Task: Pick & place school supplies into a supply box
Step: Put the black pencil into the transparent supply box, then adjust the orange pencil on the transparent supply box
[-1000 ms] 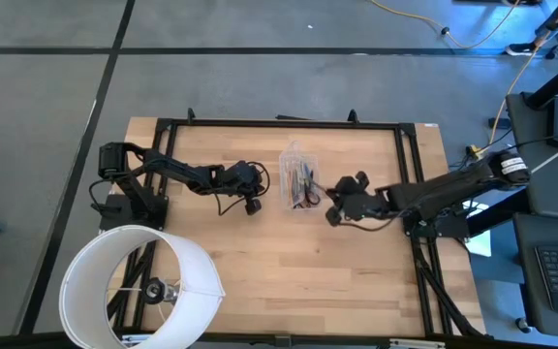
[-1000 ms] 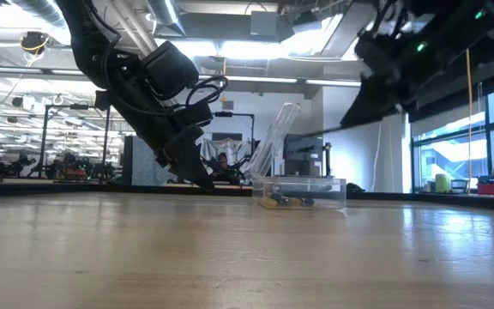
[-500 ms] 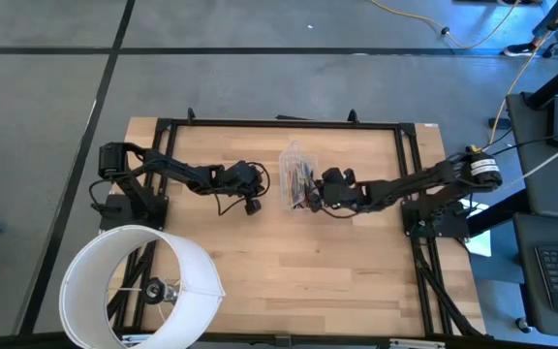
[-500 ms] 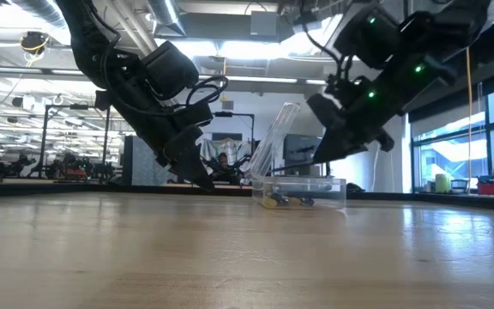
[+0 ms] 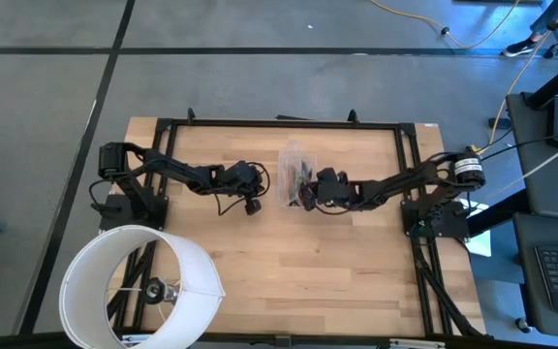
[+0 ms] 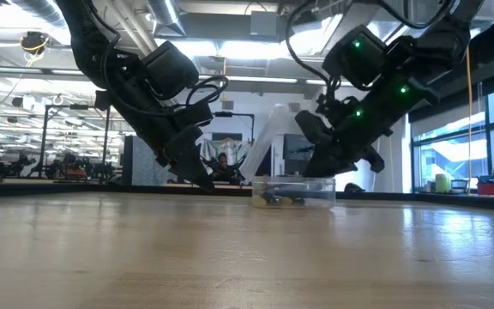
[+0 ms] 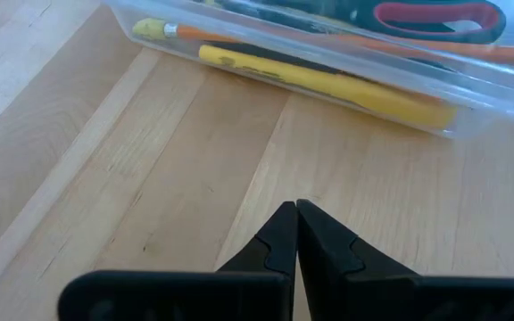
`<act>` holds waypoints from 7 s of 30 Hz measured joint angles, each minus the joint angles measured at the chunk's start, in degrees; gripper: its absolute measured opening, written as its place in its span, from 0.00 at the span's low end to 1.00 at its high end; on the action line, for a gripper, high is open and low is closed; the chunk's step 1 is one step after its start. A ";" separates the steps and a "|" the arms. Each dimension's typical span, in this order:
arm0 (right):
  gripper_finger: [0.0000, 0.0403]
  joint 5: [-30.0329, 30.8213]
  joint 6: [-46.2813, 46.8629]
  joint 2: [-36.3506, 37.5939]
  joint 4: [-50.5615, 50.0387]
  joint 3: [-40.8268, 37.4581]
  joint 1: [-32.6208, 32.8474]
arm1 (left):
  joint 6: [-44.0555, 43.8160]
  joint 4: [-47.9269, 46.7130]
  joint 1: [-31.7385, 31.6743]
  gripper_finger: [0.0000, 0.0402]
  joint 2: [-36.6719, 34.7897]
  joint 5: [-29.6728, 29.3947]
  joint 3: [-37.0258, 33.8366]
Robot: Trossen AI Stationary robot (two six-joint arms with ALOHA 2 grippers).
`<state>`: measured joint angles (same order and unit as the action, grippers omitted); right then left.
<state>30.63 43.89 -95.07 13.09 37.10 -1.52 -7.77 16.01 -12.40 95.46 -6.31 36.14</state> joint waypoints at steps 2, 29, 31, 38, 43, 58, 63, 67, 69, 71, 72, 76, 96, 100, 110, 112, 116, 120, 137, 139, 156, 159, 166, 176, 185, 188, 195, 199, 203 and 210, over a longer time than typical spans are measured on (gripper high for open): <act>0.10 -1.54 1.92 -0.02 0.30 0.02 0.00 | 0.00 0.01 -0.02 0.01 0.00 0.00 0.01; 0.10 3.56 14.44 -3.95 1.51 2.99 0.04 | -3.57 2.23 0.04 0.02 -0.02 1.75 0.02; 0.10 2.94 13.64 -3.98 2.32 2.97 0.04 | -3.69 2.23 0.04 0.01 -0.02 1.75 0.02; 0.10 1.64 12.80 -4.02 4.22 2.97 0.04 | -6.24 3.08 0.04 0.02 -0.02 1.75 0.02; 0.11 1.21 10.99 -4.02 4.32 2.97 0.04 | -8.02 5.61 0.73 0.01 -0.02 1.68 0.02; 0.21 1.85 8.24 -4.02 5.16 2.97 0.04 | -8.00 8.91 3.80 0.01 -0.02 1.70 0.02; 0.22 1.82 3.03 -1.84 3.98 2.93 0.03 | -6.75 7.84 3.80 0.01 -0.02 1.70 0.02; 0.22 1.77 -0.87 2.06 0.28 2.95 0.04 | -4.90 7.74 3.80 0.01 -0.02 1.68 0.02; 0.22 1.58 -2.08 4.58 -4.10 2.95 0.23 | -4.77 7.39 3.77 0.01 -0.16 1.70 0.02; 0.22 1.23 -1.97 7.62 -10.01 2.95 0.24 | -4.48 6.76 3.65 0.01 -0.94 1.65 0.02; 0.22 1.23 -1.67 9.08 -12.98 2.95 0.28 | -4.47 6.70 3.61 0.01 -1.36 1.39 0.02; 0.22 0.76 -1.68 14.57 -24.65 2.95 1.03 | -2.80 5.60 3.26 0.01 -4.31 1.36 -0.02; 0.22 -12.27 -31.66 3.66 0.91 2.97 11.31 | 1.95 10.78 1.40 0.01 -7.15 1.44 1.25; 0.22 -12.26 -35.68 -3.96 12.12 2.95 10.51 | 1.95 10.78 1.90 0.01 -7.15 1.43 1.24; 0.22 -12.28 -38.09 -10.48 24.23 2.97 7.55 | 1.95 7.76 2.23 0.01 -7.13 1.62 1.25; 0.22 -12.21 -37.93 -10.91 24.23 2.97 6.86 | 1.95 7.65 2.23 0.01 -7.13 1.53 1.25; 0.22 -12.33 -37.89 -11.73 24.47 2.95 6.19 | 1.97 7.66 2.23 0.01 -7.13 1.51 1.25; 0.22 -12.74 -37.76 -11.76 24.56 2.95 5.92 | 1.99 7.45 2.23 0.01 -7.12 1.49 1.25; 0.22 -16.25 -36.60 -11.76 26.31 2.97 4.31 | 2.13 7.32 2.23 0.01 -7.10 1.42 1.25; 0.22 -16.70 -36.66 -11.76 26.39 2.97 4.12 | 2.12 7.32 2.23 0.01 -7.10 1.42 1.25; 0.22 -11.58 -37.34 -11.73 25.63 2.97 3.76 | 2.12 7.26 2.23 0.01 -7.08 1.43 1.25; 0.22 -8.78 -38.43 -11.73 25.65 2.97 3.85 | 2.12 6.86 2.23 0.01 -7.08 1.43 1.25; 0.22 -4.51 -38.65 -11.71 24.71 2.97 3.82 | 2.12 6.45 2.23 0.00 -7.08 1.43 1.25; 0.22 -4.05 -38.68 -9.59 24.24 3.30 3.74 | 2.09 6.45 2.21 0.00 -7.08 1.42 1.25; 0.22 -8.41 -43.13 -9.02 17.02 6.53 0.29 | 2.11 6.43 2.21 0.01 -7.08 1.42 1.25; 0.22 -12.01 -44.58 -9.02 16.03 6.99 -1.64 | 2.11 6.43 2.21 0.01 -7.08 1.42 1.25; 0.22 -19.91 -45.55 -9.02 15.80 6.99 -5.28 | 2.12 6.43 2.21 0.01 -7.08 1.42 1.25; 0.22 -21.79 -45.91 -9.31 15.97 6.99 -5.88 | 2.12 6.43 2.17 0.00 -7.08 1.42 1.25; 0.22 -21.83 -45.91 -10.46 16.08 6.99 -5.88 | 2.98 6.43 2.19 0.01 -7.08 1.42 1.25; 0.22 -21.44 -45.89 -11.12 14.48 7.21 -5.88 | 3.02 6.22 2.18 0.01 -7.08 1.31 1.25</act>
<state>9.18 -2.00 -106.19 27.57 44.31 -7.40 -4.75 22.23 -10.22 88.38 -4.99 37.39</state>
